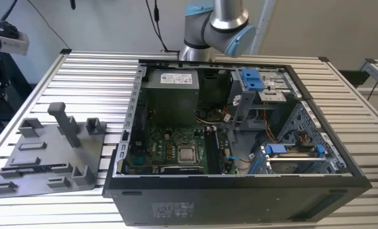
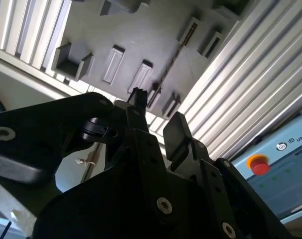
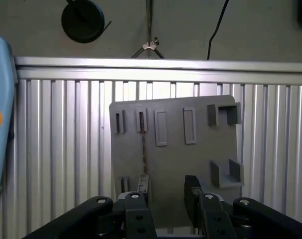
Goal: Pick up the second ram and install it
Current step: 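Pick up the second ram and move it above second insertion slot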
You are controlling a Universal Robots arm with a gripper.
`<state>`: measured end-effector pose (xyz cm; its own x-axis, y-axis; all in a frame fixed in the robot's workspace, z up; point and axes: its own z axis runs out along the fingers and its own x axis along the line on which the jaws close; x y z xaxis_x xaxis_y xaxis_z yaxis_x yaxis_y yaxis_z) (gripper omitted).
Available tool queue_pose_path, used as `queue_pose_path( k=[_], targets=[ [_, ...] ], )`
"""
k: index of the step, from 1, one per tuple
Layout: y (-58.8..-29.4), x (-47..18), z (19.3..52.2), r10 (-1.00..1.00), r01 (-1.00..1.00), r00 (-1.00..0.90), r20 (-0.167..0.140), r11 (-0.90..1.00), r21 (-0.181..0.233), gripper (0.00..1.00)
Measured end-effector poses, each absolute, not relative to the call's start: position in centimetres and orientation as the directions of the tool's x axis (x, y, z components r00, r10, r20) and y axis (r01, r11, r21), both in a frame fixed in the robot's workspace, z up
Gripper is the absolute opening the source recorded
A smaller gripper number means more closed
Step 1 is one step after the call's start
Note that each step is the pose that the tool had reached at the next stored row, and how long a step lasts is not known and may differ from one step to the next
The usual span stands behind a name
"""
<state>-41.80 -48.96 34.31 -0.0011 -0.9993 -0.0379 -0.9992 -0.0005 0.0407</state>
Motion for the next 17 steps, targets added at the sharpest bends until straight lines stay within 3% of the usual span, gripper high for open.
queue_pose_path(
  k=[17],
  targets=[
    [-49.0, -41.8, 33.0, -0.999, -0.999, 0.015, -0.038, -0.016, 0.041, 0.42]
  ],
)
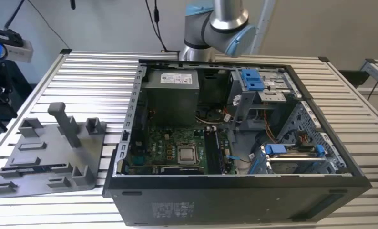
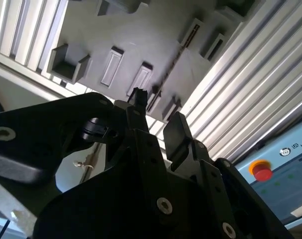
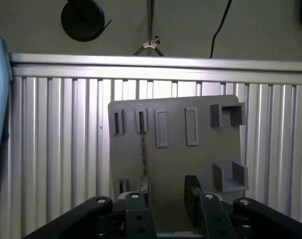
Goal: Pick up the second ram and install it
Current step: 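Pick up the second ram and move it above second insertion slot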
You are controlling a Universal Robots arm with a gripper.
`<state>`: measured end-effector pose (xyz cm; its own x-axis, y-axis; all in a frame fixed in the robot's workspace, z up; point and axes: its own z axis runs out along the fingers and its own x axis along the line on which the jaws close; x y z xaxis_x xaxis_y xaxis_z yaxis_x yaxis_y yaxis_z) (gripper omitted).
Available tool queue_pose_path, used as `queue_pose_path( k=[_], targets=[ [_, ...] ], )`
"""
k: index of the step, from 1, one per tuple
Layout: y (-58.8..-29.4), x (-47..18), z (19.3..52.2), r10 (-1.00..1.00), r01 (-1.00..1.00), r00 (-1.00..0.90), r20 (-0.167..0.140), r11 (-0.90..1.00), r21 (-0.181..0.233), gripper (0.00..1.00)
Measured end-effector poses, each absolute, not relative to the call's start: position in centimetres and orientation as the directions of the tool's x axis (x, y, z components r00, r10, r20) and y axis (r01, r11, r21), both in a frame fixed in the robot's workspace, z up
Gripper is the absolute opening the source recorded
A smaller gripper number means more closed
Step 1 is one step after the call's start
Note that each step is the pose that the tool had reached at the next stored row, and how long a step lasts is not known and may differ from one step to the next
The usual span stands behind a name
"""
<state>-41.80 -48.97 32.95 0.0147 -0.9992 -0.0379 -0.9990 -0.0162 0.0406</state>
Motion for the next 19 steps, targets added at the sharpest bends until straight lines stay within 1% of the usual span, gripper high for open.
queue_pose_path(
  k=[9, 19],
  targets=[
    [-49.0, -41.8, 31.9, -0.991, -0.991, 0.125, -0.038, -0.127, 0.040, 0.42],
    [-49.0, -41.8, 31.6, -0.991, -0.990, 0.131, -0.038, -0.132, 0.039, 0.42]
  ],
)
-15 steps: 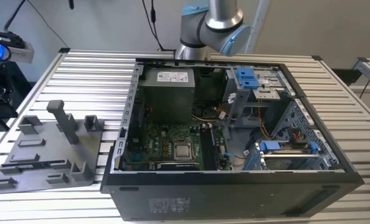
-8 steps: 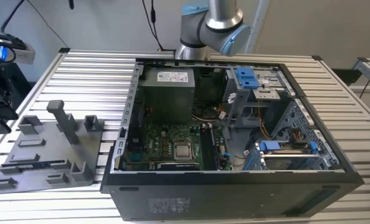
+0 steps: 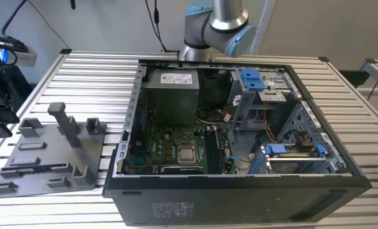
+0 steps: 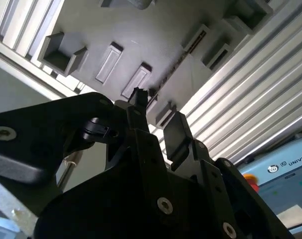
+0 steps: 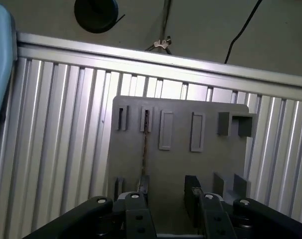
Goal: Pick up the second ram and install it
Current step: 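Pick up the second ram and move it above second insertion slot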
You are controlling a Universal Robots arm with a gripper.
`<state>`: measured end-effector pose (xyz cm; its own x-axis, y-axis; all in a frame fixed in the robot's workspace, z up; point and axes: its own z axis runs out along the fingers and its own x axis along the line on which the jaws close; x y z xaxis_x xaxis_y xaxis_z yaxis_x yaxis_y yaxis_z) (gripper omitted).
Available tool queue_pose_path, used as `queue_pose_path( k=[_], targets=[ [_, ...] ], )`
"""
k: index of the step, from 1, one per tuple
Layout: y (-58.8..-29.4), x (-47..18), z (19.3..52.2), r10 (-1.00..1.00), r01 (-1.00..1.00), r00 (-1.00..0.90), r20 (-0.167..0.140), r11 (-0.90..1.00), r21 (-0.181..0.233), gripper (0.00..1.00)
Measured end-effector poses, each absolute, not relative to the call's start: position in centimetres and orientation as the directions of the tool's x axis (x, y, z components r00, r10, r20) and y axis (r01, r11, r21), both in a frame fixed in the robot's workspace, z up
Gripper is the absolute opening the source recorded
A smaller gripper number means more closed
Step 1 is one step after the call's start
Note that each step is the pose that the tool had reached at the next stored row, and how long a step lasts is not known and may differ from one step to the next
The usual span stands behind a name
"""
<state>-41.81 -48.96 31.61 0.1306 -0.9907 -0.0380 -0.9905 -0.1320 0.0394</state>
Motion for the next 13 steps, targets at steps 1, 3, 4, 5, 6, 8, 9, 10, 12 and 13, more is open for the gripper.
queue_pose_path(
  k=[1, 3, 4, 5, 6, 8, 9, 10, 12, 13],
  targets=[
    [-49.0, -41.8, 31.5, -0.991, -0.990, 0.131, -0.038, -0.132, 0.040, 0.42],
    [-49.0, -41.8, 31.3, -0.991, -0.990, 0.131, -0.038, -0.132, 0.039, 0.42],
    [-49.0, -41.8, 31.1, -0.991, -0.990, 0.131, -0.038, -0.132, 0.039, 0.42],
    [-49.0, -41.8, 31.0, -0.991, -0.990, 0.131, -0.038, -0.132, 0.040, 0.42],
    [-49.0, -41.8, 30.9, -0.991, -0.990, 0.131, -0.038, -0.132, 0.039, 0.42],
    [-49.0, -41.8, 30.6, -0.991, -0.990, 0.131, -0.038, -0.132, 0.039, 0.42],
    [-49.0, -41.8, 30.4, -0.991, -0.990, 0.131, -0.038, -0.132, 0.040, 0.42],
    [-49.0, -41.8, 30.3, -0.991, -0.990, 0.131, -0.038, -0.132, 0.040, 0.42],
    [-49.0, -41.8, 30.0, -0.991, -0.990, 0.131, -0.038, -0.132, 0.039, 0.42],
    [-49.0, -41.8, 29.9, -0.991, -0.990, 0.131, -0.038, -0.132, 0.040, 0.42]
  ],
)
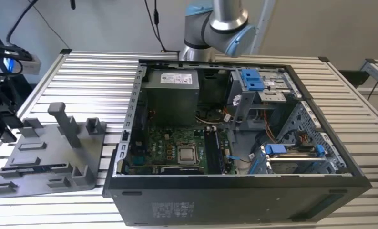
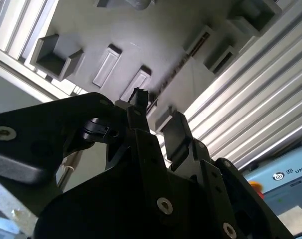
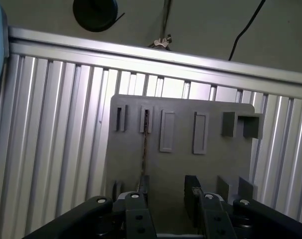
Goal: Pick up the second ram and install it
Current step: 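Pick up the second ram and move it above second insertion slot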
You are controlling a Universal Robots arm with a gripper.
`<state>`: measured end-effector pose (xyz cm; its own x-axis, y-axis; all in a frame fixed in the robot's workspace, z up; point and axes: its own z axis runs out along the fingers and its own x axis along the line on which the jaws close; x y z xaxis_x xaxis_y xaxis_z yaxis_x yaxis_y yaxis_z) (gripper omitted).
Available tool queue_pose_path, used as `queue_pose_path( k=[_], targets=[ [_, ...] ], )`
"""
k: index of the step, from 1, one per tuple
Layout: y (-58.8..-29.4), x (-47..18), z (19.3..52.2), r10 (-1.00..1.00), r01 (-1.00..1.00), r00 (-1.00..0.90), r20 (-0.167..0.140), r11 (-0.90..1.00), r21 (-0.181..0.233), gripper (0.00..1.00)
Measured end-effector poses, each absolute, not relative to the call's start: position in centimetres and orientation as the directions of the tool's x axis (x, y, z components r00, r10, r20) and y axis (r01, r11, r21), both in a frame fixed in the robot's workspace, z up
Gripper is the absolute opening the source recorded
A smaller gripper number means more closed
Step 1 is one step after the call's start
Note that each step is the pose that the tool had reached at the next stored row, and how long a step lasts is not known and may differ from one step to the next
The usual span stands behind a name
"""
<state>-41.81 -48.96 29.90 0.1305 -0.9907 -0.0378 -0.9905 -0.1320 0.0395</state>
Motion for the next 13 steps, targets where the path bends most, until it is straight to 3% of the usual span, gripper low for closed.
queue_pose_path(
  k=[13],
  targets=[
    [-49.0, -41.8, 28.5, -0.990, -0.990, 0.137, -0.038, -0.138, 0.039, 0.42]
  ],
)
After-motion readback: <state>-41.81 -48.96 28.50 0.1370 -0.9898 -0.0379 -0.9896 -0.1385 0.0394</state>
